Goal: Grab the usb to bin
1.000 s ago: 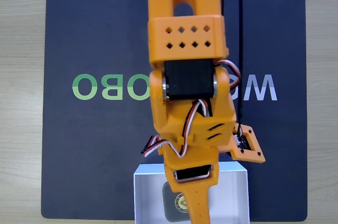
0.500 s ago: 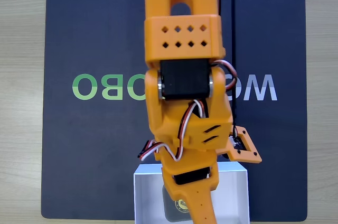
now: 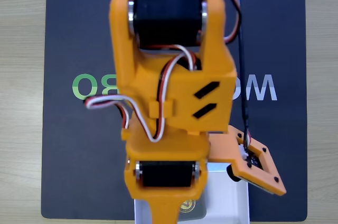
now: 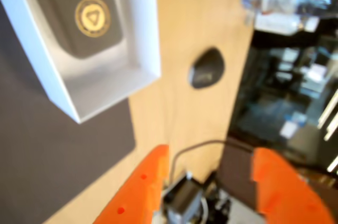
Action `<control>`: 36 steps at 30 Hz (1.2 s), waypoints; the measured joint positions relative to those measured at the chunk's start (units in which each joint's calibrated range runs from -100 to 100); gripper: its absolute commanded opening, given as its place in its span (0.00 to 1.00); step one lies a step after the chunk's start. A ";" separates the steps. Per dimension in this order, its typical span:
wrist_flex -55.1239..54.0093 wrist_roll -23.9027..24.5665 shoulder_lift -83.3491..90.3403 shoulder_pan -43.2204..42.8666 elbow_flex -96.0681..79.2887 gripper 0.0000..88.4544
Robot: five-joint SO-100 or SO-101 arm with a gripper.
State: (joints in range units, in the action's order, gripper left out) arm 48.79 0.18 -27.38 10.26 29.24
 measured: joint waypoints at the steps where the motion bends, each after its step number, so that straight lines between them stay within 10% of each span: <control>1: 0.00 0.26 2.68 0.09 -1.72 0.01; 16: 9.22 4.40 56.43 2.30 -56.12 0.01; 36: 24.40 -2.94 126.09 0.88 -117.58 0.02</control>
State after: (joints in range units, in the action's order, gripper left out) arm 73.19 -2.75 98.70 11.14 -88.34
